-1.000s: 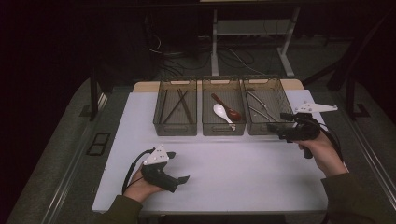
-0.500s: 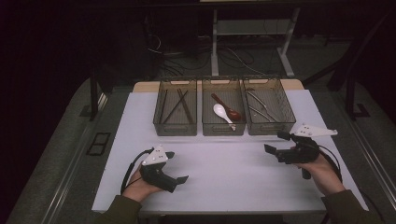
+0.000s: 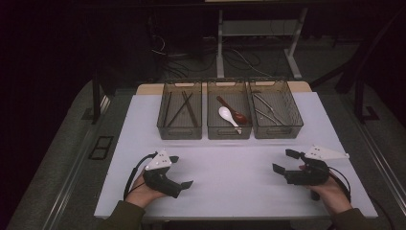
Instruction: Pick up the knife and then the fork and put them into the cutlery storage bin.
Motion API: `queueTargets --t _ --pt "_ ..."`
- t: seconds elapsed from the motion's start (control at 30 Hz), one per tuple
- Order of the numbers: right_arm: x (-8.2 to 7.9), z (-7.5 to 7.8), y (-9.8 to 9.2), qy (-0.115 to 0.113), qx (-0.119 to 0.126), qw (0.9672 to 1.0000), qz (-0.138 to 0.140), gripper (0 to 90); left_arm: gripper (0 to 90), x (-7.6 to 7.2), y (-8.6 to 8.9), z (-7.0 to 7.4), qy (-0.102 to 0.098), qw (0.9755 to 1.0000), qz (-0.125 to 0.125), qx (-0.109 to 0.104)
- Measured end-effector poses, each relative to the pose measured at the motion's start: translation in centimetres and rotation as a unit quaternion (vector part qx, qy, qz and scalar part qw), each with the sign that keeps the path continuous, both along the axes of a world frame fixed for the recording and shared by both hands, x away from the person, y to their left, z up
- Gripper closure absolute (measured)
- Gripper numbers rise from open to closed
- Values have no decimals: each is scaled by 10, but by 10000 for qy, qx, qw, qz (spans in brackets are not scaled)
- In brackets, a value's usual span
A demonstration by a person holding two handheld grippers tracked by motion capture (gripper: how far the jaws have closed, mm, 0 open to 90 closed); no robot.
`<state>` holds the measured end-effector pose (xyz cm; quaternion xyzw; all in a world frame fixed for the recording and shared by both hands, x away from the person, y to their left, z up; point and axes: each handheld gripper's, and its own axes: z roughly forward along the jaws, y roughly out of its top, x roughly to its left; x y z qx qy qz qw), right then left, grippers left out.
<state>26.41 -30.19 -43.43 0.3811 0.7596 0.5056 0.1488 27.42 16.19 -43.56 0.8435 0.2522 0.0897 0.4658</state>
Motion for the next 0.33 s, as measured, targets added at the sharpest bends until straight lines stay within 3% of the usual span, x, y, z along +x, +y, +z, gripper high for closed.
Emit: queueTargets --t 0.1,0.23,0.33 --pt "-4 -5 -1 7 -34 10000 26 179 0 -1 -1 0 -7 10000 -12 -2" --pt "-6 -10 -2 3 -259 9996 75 173 0 -1 -1 0 2 10000 -23 4" --pt "-5 -11 -3 6 -232 9997 50 173 0 -1 -1 0 2 10000 -23 13"
